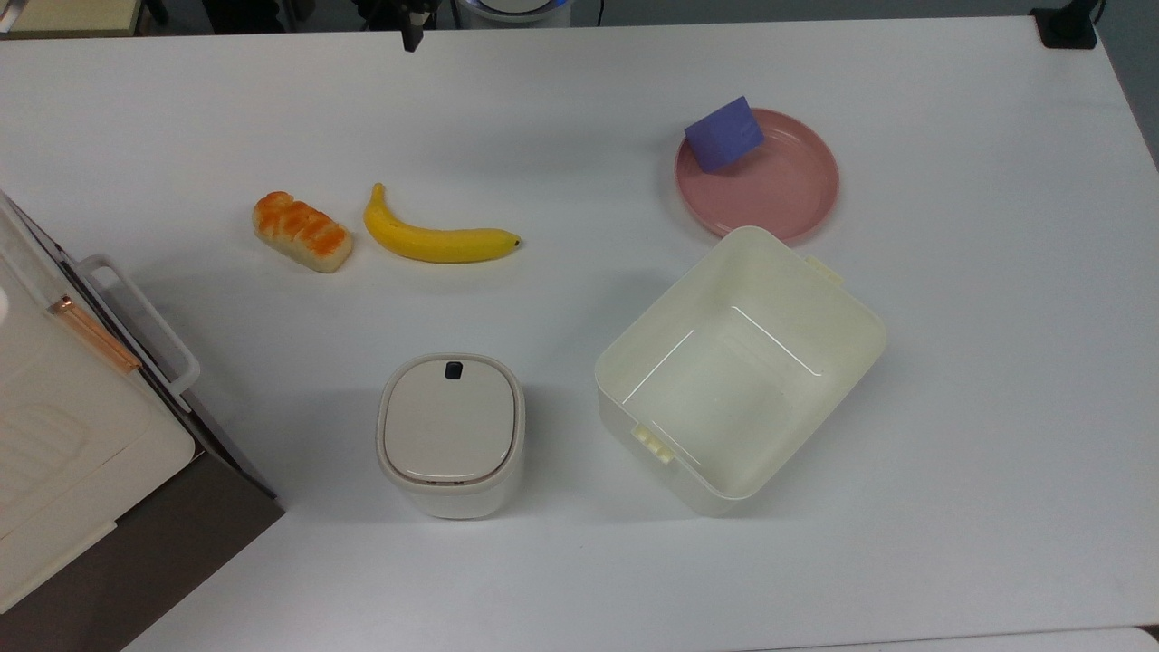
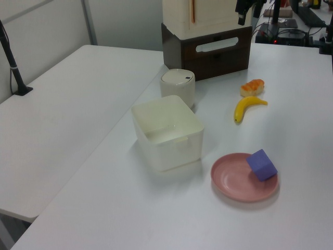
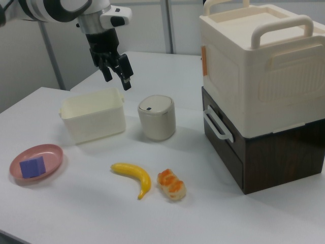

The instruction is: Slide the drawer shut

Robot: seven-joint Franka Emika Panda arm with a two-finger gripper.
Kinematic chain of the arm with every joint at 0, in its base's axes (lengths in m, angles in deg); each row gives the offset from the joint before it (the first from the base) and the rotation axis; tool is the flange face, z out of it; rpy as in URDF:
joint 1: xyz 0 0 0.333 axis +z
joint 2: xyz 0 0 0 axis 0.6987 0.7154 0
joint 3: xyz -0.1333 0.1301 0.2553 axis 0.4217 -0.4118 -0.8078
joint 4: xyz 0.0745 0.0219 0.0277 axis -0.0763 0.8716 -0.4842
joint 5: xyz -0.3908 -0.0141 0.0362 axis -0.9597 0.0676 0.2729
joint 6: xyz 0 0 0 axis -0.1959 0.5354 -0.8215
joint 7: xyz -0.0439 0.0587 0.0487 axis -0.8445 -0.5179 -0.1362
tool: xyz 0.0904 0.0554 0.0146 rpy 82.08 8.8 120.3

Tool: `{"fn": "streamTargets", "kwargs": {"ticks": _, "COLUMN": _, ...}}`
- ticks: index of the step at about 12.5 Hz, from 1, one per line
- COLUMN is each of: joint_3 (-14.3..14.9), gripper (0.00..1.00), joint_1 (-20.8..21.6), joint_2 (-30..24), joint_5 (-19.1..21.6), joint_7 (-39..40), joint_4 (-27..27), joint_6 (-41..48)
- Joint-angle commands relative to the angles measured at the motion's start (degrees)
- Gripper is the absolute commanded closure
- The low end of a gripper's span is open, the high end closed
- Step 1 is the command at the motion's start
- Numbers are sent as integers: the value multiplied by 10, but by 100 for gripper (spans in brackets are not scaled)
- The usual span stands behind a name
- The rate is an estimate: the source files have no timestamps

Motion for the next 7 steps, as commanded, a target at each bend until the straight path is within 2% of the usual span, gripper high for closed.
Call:
{"fn": "streamTargets", "kwargs": {"ticks": 1, "joint_3": 13, "gripper": 0, "joint_1": 11, "joint_2": 4, "joint_5": 3, "joint_7": 96, "joint_4": 1, "joint_6": 1}}
{"fn": "streamTargets", "kwargs": {"ticks": 7, "joint_3": 11, "gripper": 0, "joint_1": 12, "joint_2": 8, "joint_5": 14, "joint_7": 74, "joint_4": 0, "joint_6": 1}}
